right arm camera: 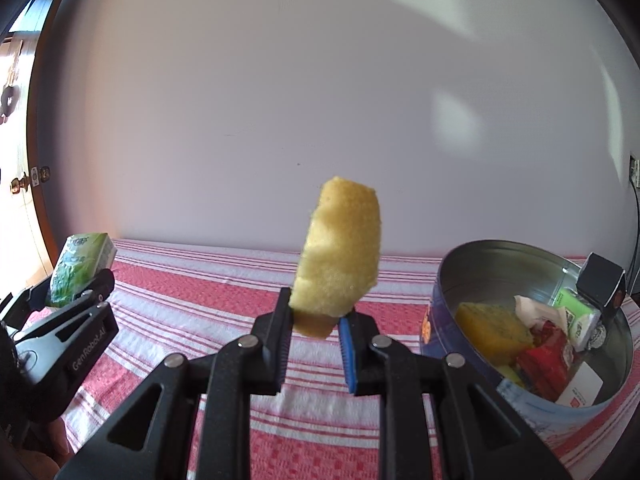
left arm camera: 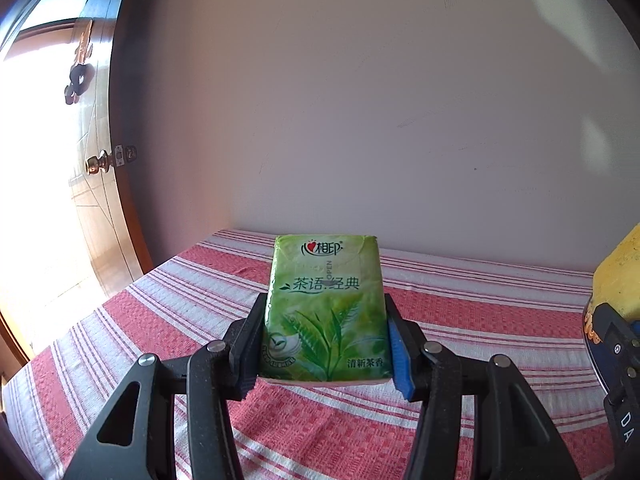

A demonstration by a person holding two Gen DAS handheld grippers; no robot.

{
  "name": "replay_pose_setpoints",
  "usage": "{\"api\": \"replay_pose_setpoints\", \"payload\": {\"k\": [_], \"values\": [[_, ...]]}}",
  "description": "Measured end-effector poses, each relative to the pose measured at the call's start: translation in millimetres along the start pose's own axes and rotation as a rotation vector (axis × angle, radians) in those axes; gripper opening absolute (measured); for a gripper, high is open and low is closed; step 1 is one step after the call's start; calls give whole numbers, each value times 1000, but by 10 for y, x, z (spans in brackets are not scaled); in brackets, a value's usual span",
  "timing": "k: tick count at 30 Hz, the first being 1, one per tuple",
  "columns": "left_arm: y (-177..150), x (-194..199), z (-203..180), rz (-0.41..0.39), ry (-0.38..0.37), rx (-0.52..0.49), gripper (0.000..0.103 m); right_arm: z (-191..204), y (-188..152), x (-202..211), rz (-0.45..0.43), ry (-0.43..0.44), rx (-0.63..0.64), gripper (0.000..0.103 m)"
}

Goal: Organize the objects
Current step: 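Lift and carry the tissue pack and sponge over the tin with both grippers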

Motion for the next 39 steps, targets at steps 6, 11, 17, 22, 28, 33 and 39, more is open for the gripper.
{"api": "replay_pose_setpoints", "payload": {"k": [6, 11, 17, 22, 28, 33, 39], "values": [[-42, 148, -48, -19, 6, 4, 55, -45, 1, 176, 2, 3, 11, 21], [-87, 314, -167, -43, 7, -6, 55, -57, -13, 193, 2, 7, 19, 21], [-120, 459, -290, -44, -6, -1, 55, -167, -21, 308, -10, 21, 29, 21], [-158, 577, -429, -36, -17, 7, 55, -157, -30, 312, -21, 35, 32, 21], [-178, 627, -561, 0, -55, 34, 55, -363, -65, 743, -53, 51, 56, 21], [-137, 678, -668, 2, -75, 49, 55, -477, -26, 876, -86, 57, 60, 21], [-27, 840, -908, -35, -111, 26, 55, -537, -44, 1094, -140, 52, 72, 21]]}}
Point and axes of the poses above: each gripper's, at about its wrist camera, not at the fingertips, and x roughly against the way its jaws point, z to its left, y to its top, the point moved 1 cm from there along -x, roughly the way its jaws point, and after that the axes turned 10 degrees about -x, right-handed, at the moved point
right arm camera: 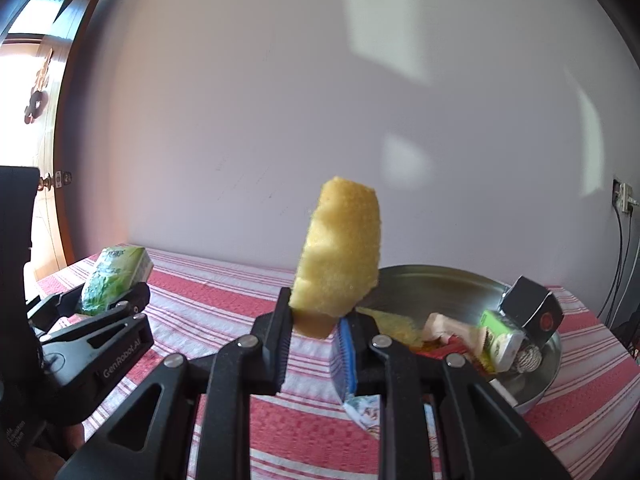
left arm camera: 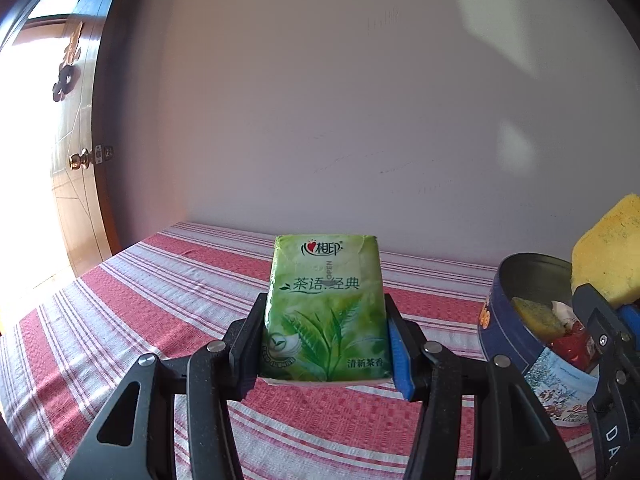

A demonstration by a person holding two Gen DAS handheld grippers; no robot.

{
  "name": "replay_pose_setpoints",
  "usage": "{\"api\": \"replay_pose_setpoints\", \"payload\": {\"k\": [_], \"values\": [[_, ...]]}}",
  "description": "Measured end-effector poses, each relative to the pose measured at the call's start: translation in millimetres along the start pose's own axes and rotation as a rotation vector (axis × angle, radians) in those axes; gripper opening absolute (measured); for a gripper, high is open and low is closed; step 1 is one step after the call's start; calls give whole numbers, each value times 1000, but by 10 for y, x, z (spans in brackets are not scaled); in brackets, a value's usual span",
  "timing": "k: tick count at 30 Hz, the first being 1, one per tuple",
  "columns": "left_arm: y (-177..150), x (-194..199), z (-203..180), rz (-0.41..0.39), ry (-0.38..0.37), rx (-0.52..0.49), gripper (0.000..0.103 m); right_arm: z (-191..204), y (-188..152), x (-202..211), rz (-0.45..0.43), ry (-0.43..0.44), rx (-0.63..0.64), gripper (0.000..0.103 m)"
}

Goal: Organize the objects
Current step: 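Lift and carry the tissue pack and sponge over the tin with both grippers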

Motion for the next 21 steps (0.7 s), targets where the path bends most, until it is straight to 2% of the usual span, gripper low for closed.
{"api": "replay_pose_setpoints", "payload": {"k": [7, 8, 10, 21], "values": [[176, 160, -258, -46, -29, -16, 55, -131, 28, 158, -37, -1, -11, 21], [198, 182, -300, -53, -31, -18, 55, -325, 104, 129, -42, -4, -16, 21], [248, 218, -381, -63, -37, -23, 55, -396, 131, 161, -51, -7, -26, 21], [457, 329, -806, -113, -82, -74, 55, -709, 236, 354, -91, -69, -75, 21]]}}
Point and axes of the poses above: each gripper's, at about its wrist camera, not at the fingertips, and x roughly against the way its jaws point, z to its left, y to its top, the point moved 1 cm from there along -x, roughly the way its jaws point, and after that the axes turned 10 degrees about -x, right-handed, at the moved point
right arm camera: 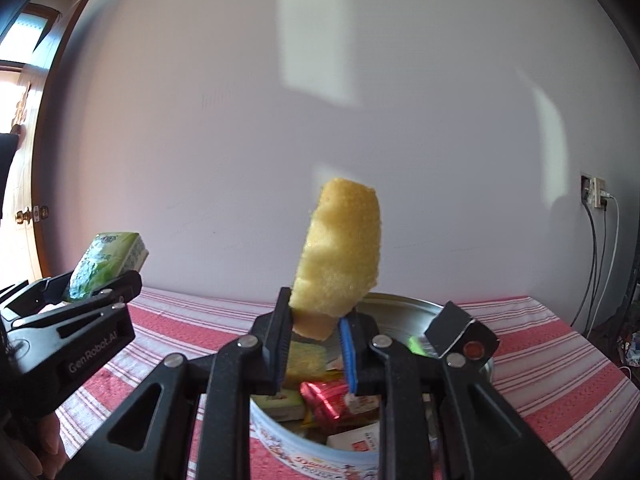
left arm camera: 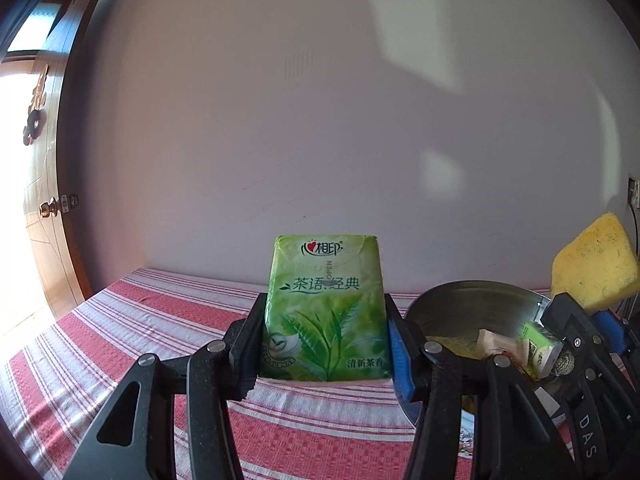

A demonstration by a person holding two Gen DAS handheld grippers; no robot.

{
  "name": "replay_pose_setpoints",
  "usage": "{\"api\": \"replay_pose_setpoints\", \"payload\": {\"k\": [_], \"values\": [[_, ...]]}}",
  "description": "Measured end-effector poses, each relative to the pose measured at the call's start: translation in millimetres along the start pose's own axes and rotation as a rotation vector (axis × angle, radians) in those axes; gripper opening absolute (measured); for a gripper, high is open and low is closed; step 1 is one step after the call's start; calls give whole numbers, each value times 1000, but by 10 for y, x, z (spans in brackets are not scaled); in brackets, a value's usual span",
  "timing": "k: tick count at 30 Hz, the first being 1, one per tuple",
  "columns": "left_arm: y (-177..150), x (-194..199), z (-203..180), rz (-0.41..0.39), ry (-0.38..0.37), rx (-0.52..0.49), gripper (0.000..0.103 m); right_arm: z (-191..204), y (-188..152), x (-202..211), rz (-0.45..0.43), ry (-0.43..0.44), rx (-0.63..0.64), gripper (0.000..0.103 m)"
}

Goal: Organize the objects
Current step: 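Lift and carry the tissue pack and sponge over the tin with both grippers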

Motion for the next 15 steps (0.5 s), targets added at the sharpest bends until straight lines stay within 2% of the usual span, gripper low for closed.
{"api": "replay_pose_setpoints", "payload": {"k": [8, 15], "values": [[135, -47, -310, -16, -45, -27, 55, -253, 184, 23, -27, -48, -11, 21], [191, -200, -650, 2, -105, -32, 55, -444, 241, -25, -20, -106, 2, 21]]}}
Point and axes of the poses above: each gripper's, at about its wrist camera, not at the fingertips, and x roughly against the way its jaws point, z to its left, y to its top, the point moved 1 cm from there along -x, roughly the way its jaws point, and after that the axes turned 10 degrees about -x, right-handed, at the moved point
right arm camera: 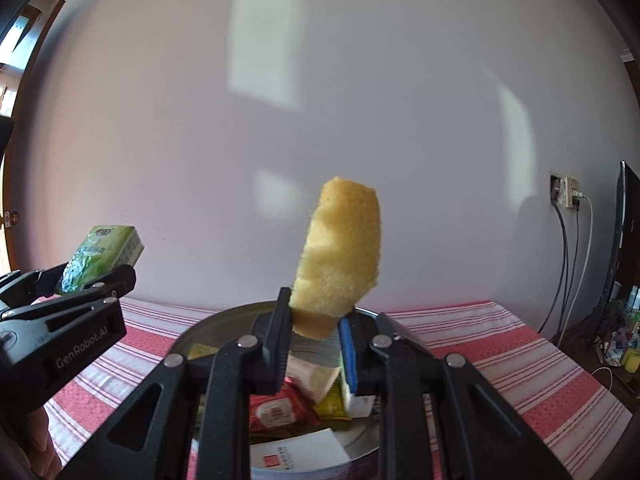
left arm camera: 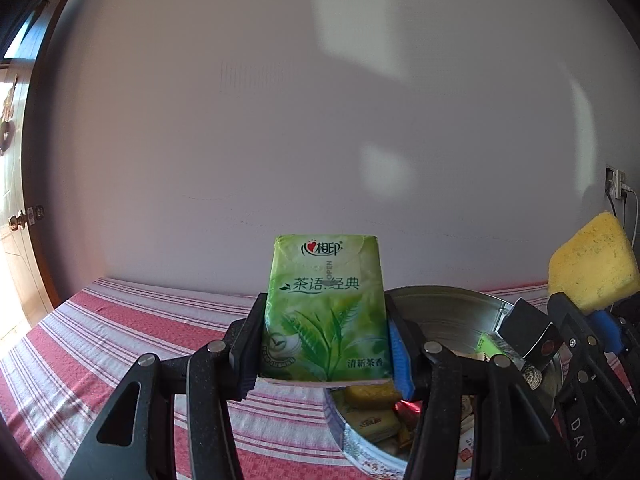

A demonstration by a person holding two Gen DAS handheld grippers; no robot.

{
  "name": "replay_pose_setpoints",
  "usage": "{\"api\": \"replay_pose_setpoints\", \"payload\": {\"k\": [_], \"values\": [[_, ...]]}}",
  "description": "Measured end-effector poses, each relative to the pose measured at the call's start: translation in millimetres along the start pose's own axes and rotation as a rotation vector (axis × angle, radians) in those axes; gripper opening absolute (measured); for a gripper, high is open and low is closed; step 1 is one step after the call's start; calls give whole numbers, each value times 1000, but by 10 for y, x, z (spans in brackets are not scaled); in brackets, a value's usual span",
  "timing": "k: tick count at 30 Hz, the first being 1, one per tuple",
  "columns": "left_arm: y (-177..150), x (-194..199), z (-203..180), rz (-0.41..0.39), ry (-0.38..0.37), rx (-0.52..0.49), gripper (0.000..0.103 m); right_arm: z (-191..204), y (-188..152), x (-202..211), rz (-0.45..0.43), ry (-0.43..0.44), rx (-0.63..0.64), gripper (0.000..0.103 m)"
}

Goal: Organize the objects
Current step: 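Lift and carry the tissue pack and sponge over the tin with both grippers, then lower the tissue pack and sponge into the tin and open both grippers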

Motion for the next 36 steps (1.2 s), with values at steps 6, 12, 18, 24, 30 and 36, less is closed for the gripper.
{"api": "replay_pose_setpoints", "payload": {"k": [6, 12, 18, 24, 30, 36], "values": [[-14, -226, -215, 34, -35, -6, 55, -201, 17, -136, 13, -48, 6, 21], [-110, -376, -258, 59, -51, -3, 55, -308, -4, -278, 38, -79, 10, 21], [-166, -486, -167, 90, -56, 13, 55, -236, -96, -342, 71, -93, 50, 21], [-179, -493, -141, 85, -47, -2, 55, -173, -177, -354, 76, -108, 90, 22], [-185, -508, -117, 92, -38, -17, 55, -177, -240, -436, 97, -143, 132, 22], [-217, -517, -192, 103, -41, -32, 55, -152, -309, -499, 132, -133, 166, 22]]}}
Point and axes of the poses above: each gripper's, at about its wrist camera, not at the fingertips, and x roughly against the way its jaws point, z to its left, y to its top, the point moved 1 cm from there along -x, roughly the way its jaws point, and after that the axes turned 10 degrees about -x, right-handed, at the moved point
